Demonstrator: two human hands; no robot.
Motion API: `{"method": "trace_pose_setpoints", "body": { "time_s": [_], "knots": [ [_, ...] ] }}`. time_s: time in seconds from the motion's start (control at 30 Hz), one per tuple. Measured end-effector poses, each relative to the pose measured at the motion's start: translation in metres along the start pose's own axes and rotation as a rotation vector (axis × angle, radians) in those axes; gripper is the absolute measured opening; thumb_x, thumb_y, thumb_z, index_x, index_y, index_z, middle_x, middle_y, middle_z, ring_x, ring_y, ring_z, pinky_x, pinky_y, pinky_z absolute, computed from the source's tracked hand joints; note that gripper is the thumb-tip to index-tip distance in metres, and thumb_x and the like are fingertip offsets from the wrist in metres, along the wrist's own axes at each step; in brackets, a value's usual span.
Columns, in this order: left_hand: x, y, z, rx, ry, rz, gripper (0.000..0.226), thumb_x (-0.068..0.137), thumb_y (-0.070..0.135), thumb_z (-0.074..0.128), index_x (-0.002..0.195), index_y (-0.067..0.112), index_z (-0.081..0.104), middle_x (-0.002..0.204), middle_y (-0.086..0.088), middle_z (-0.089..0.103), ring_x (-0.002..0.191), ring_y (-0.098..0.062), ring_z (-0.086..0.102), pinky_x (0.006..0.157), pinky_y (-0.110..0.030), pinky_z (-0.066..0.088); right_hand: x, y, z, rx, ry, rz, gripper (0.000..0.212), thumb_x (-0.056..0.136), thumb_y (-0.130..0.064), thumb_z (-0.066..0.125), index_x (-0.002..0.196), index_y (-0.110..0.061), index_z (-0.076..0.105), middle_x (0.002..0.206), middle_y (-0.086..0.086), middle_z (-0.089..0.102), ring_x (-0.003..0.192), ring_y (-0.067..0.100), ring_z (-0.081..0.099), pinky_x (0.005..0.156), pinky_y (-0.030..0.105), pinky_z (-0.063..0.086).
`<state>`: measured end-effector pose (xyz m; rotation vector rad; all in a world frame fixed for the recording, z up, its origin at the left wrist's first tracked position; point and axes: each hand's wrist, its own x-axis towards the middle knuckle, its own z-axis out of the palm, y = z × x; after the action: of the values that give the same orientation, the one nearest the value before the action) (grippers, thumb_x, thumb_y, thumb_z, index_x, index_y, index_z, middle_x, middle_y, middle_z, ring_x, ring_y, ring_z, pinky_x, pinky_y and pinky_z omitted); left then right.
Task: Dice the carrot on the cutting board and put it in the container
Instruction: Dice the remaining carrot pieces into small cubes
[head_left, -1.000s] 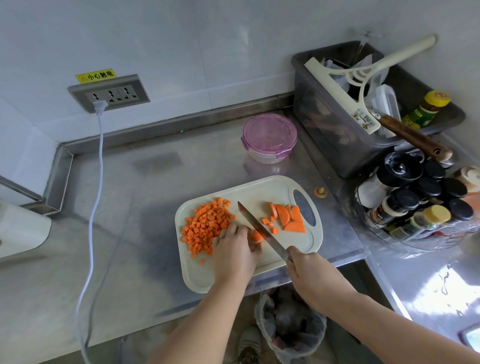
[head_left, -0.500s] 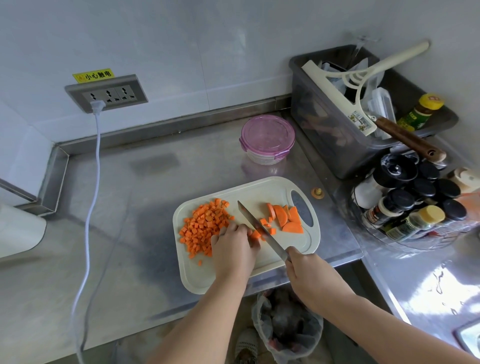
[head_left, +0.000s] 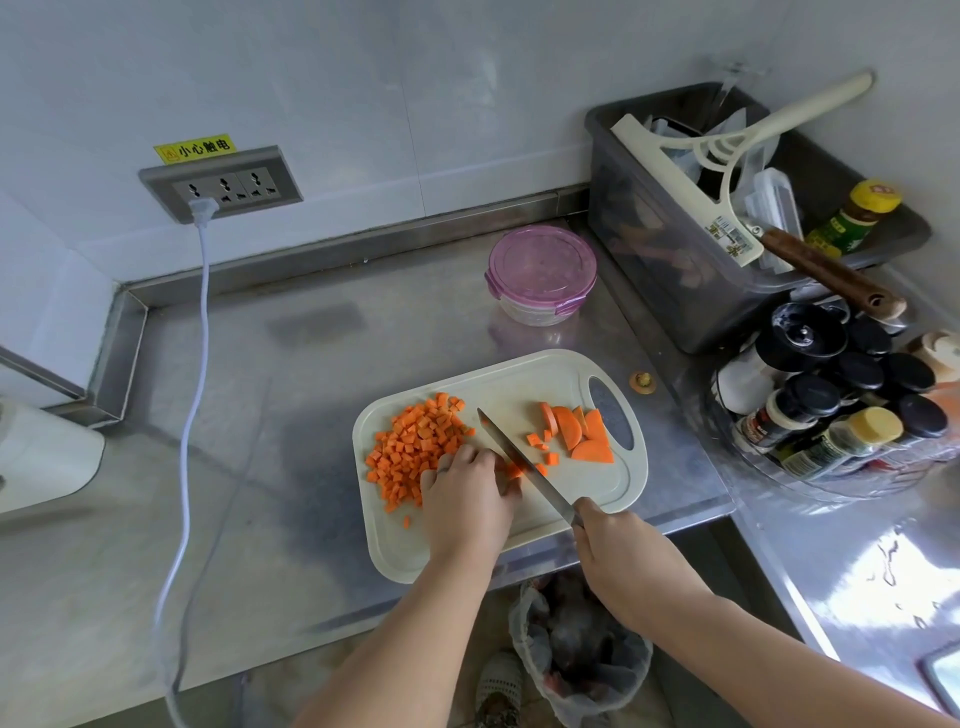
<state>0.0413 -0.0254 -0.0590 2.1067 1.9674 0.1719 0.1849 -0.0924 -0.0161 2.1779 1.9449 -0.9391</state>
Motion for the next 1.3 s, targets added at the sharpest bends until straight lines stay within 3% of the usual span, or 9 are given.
{"method": "trace_pose_setpoints", "body": {
  "time_s": [0.4,0.6,0.8,1.1,1.2,1.3],
  "knots": [
    [0.001,0.002,-0.004,-0.018,0.009,-0.005,0.029,0.088,0.045,0.054,0.099,0.021,0.066,0.109,0.006,0.06,0.105,-0.019,0.052,0.088,-0.034,0.033,0.0,0.0,0.0,-0.024,-0.034,0.001,0.02,0.101,-0.019,0.037,0.12,-0.019,0.041,0.086,0.002,0.063,0.075,0.02,0.064,0.066,0.039,0.054],
    [0.002,0.002,-0.005,-0.002,-0.014,-0.003,0.03,0.088,0.047,0.053,0.103,0.023,0.065,0.112,0.007,0.059,0.109,-0.018,0.05,0.09,-0.033,0.032,0.003,-0.002,0.001,-0.047,-0.084,0.018,0.036,0.098,-0.011,0.044,0.132,-0.019,0.035,0.091,0.002,0.063,0.077,0.017,0.065,0.066,0.035,0.056],
    [0.002,0.002,-0.006,0.035,-0.027,0.009,0.029,0.089,0.045,0.052,0.106,0.023,0.062,0.113,0.006,0.057,0.111,-0.018,0.049,0.091,-0.034,0.032,0.008,-0.006,0.002,-0.081,-0.133,0.054,0.049,0.098,-0.011,0.044,0.143,-0.02,0.027,0.102,0.001,0.06,0.086,0.015,0.063,0.077,0.033,0.059],
    [0.007,-0.012,-0.015,0.156,0.03,0.026,0.035,0.086,0.048,0.05,0.114,0.03,0.059,0.119,0.01,0.054,0.112,-0.019,0.045,0.087,-0.035,0.029,0.009,-0.002,0.0,-0.074,0.029,-0.046,0.028,0.1,-0.014,0.039,0.126,-0.023,0.037,0.081,0.002,0.063,0.069,0.02,0.064,0.063,0.036,0.054],
    [0.007,-0.029,-0.027,0.058,0.109,0.014,0.029,0.081,0.037,0.06,0.108,0.03,0.064,0.115,0.007,0.058,0.106,-0.024,0.052,0.086,-0.037,0.034,0.014,-0.002,-0.009,-0.133,0.079,-0.104,0.029,0.101,-0.018,0.039,0.129,-0.025,0.037,0.078,-0.001,0.06,0.068,0.021,0.064,0.063,0.035,0.055],
    [0.01,-0.05,-0.047,-0.278,0.301,-0.156,0.028,0.078,0.012,0.063,0.103,0.023,0.068,0.105,-0.002,0.063,0.097,-0.031,0.059,0.085,-0.04,0.043,0.019,-0.001,-0.022,-0.219,0.136,-0.159,0.03,0.101,-0.022,0.036,0.131,-0.027,0.039,0.08,-0.004,0.056,0.07,0.022,0.062,0.06,0.033,0.05]
  ]
}}
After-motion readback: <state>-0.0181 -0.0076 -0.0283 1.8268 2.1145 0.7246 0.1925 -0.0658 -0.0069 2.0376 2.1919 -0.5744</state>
